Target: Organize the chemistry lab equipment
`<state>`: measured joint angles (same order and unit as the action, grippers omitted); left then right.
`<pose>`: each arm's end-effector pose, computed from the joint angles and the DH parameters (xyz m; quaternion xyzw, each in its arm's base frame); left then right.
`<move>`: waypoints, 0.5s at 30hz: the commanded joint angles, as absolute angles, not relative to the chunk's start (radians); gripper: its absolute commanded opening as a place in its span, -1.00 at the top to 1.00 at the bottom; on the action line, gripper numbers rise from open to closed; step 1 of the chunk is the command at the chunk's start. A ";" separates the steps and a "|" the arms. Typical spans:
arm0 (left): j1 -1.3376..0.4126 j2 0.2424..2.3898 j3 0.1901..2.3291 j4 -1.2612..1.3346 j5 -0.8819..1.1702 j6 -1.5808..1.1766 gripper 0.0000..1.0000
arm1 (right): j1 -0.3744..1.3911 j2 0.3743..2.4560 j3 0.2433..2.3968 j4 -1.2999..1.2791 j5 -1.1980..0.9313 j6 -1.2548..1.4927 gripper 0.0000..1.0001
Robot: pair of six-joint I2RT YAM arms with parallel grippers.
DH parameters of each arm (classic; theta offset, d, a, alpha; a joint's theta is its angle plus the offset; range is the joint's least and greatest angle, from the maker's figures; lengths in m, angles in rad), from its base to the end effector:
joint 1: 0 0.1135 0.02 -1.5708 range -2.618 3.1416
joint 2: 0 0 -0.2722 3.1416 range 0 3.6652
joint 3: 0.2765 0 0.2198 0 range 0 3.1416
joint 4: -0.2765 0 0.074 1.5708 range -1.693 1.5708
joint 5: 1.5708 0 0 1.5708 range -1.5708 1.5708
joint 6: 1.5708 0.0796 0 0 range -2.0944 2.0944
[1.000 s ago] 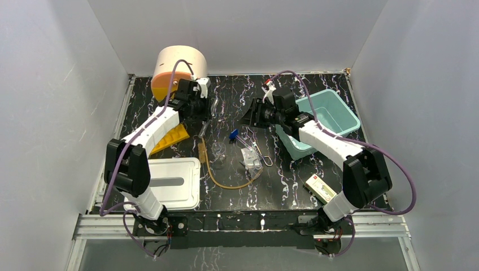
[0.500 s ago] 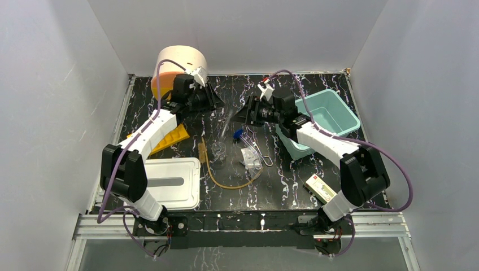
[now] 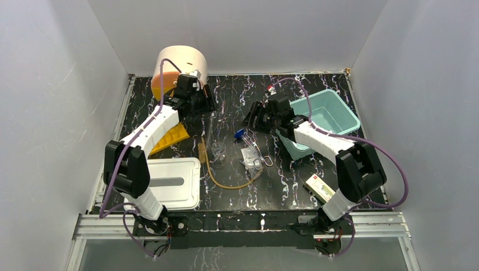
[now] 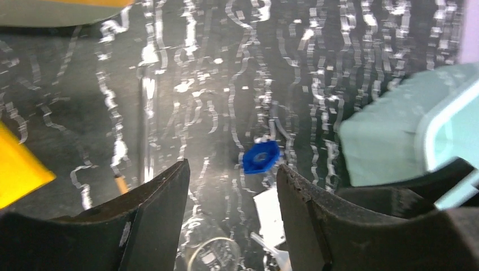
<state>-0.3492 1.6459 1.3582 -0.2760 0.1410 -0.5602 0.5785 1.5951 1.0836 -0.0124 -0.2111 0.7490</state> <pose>0.3620 -0.1437 0.3008 -0.0582 0.8724 -0.2668 0.4053 0.3022 0.2173 0.2585 0.0209 0.8626 0.3781 0.3353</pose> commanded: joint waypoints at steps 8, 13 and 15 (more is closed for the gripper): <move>-0.351 1.698 1.324 -0.433 -0.123 -0.407 -0.27 | 0.595 1.576 1.124 -0.042 -0.116 0.666 -0.34; -0.362 1.723 1.278 -0.399 -0.124 -0.393 -0.27 | 0.601 1.567 1.114 -0.035 -0.115 0.648 -0.33; -0.373 1.740 1.265 -0.382 -0.130 -0.391 -0.24 | 0.601 1.561 1.105 -0.026 -0.115 0.647 -0.33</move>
